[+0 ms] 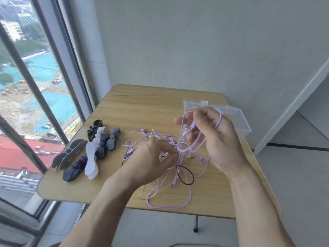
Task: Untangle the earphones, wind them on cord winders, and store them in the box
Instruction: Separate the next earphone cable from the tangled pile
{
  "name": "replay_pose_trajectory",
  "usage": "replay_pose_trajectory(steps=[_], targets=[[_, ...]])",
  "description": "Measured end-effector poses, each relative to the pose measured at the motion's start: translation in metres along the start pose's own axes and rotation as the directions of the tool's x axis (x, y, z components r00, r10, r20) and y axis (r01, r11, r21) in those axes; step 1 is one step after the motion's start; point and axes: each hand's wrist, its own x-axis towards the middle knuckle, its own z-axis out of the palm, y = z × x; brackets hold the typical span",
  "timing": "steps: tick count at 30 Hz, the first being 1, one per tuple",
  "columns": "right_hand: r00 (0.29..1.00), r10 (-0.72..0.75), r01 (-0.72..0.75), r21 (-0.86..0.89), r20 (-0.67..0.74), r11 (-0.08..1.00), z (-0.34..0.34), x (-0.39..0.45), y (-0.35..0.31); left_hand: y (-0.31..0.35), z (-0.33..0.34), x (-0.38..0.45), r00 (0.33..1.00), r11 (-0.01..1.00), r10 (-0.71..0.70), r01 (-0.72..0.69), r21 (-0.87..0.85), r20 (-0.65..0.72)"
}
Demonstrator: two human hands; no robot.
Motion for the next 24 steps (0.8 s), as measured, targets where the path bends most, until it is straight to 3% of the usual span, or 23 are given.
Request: replay_pose_trajectory(steps=[4,9,12,18,21,24], targets=[[0.998,0.003,-0.005,-0.027,-0.069,1.0,-0.005,0.002,0.005,-0.005,-0.005,0.001,0.984,1.0,-0.007,0.006,-0.004,-0.177],[0.975,0.209,-0.22,-0.295,-0.069,0.93,-0.013,-0.002,0.014,0.009,-0.016,0.002,0.918,0.989,-0.082,0.026,-0.147,-0.388],[0.956,0.291,-0.263,-0.355,0.025,0.897,-0.004,-0.006,0.018,0.016,-0.02,0.001,0.943,0.978,-0.078,0.009,-0.209,-0.324],[0.956,0.286,-0.227,-0.44,0.071,0.869,0.004,-0.005,0.026,0.02,-0.022,-0.005,0.959,0.958,-0.176,0.115,-0.263,-0.22],[0.938,0.324,-0.253,-0.399,0.123,0.881,0.004,-0.005,0.026,0.013,-0.021,-0.005,0.949,0.966,-0.235,0.205,-0.155,-0.21],[0.961,0.276,-0.25,-0.339,0.028,0.907,0.003,-0.004,0.026,0.006,-0.021,-0.003,0.959,0.983,-0.185,0.182,-0.037,-0.215]])
